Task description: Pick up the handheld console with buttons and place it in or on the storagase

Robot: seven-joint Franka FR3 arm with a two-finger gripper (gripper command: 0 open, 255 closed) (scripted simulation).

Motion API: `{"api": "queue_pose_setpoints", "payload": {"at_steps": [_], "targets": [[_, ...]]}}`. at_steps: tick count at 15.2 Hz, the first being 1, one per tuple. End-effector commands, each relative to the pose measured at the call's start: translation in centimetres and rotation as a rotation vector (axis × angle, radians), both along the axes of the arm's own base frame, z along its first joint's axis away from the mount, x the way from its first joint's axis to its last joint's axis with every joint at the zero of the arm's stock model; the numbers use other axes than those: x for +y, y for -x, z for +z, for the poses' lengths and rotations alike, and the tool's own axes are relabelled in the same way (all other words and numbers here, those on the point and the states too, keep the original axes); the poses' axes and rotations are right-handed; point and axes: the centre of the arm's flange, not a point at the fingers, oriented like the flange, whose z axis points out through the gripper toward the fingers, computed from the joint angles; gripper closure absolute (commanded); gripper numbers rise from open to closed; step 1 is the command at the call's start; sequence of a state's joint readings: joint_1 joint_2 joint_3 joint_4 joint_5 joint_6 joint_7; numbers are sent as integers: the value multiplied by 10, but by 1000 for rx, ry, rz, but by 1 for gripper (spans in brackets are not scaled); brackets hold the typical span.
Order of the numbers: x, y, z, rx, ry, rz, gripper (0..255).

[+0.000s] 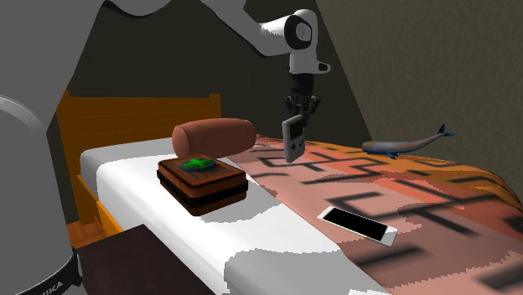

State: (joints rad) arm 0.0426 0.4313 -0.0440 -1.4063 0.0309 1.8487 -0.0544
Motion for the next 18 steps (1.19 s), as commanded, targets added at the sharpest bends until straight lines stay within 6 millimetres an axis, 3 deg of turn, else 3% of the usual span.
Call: {"api": "queue_pose_setpoints", "payload": {"at_steps": [1, 15, 18], "targets": [[0, 0, 11, 0, 0, 0, 255], [0, 0, 81, 0, 0, 0, 255], [19, 34, 87, 0, 0, 0, 255]]}}
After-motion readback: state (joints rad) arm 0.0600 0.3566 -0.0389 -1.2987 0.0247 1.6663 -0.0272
